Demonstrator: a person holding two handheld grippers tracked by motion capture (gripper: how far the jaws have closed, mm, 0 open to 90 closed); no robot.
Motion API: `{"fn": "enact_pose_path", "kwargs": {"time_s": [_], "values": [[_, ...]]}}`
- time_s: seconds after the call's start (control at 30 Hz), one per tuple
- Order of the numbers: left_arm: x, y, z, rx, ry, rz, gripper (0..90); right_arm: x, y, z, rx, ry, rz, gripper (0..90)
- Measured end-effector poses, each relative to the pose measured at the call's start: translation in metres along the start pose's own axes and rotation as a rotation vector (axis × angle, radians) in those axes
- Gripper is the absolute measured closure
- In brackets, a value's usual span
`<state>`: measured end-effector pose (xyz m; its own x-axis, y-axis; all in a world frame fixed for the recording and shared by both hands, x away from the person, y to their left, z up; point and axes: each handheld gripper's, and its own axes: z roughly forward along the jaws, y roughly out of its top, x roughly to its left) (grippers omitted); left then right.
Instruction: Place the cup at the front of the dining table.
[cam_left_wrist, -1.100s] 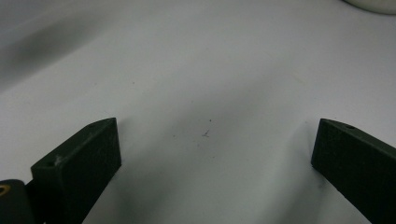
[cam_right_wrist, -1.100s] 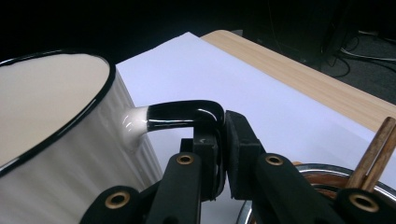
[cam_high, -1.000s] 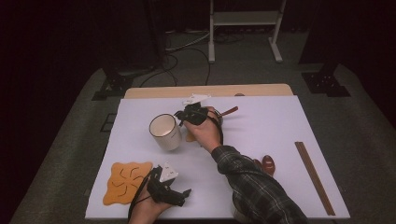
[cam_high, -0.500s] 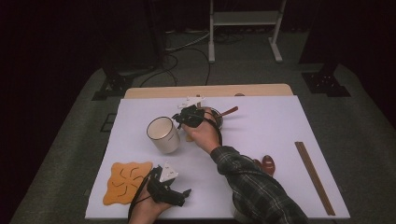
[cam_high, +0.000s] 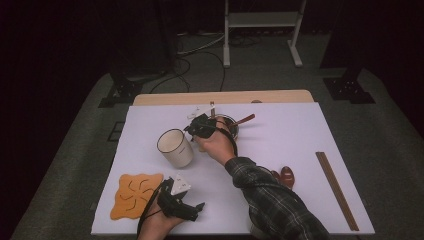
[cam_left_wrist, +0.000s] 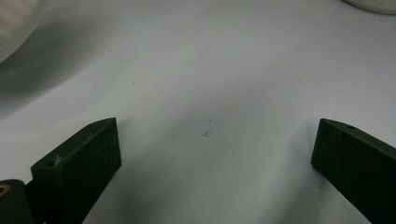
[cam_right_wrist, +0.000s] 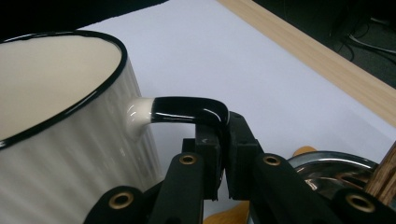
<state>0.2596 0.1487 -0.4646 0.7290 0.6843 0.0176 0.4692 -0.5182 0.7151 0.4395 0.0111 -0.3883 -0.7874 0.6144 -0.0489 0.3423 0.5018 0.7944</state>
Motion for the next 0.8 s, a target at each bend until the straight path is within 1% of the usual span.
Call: {"fn": "enact_pose_path", "kwargs": {"time_s": [0.27,0.43,0.7,0.8], "values": [[0.0,0.0,0.0,0.0,0.0,0.0,0.4,0.001,-0.001,0.005,0.045,-0.01,-0.004,84.2],[0.0,0.0,0.0,0.0,0.0,0.0,0.4,0.002,0.0,0.007,0.056,-0.024,-0.008,84.2],[0.0,0.0,0.0,0.0,0.0,0.0,0.4,0.003,0.001,0.01,0.078,-0.05,0.005,84.0],[0.0,0.0,0.0,-0.002,0.001,-0.002,0.4,0.003,0.002,0.011,0.082,-0.05,0.012,84.0]]}}
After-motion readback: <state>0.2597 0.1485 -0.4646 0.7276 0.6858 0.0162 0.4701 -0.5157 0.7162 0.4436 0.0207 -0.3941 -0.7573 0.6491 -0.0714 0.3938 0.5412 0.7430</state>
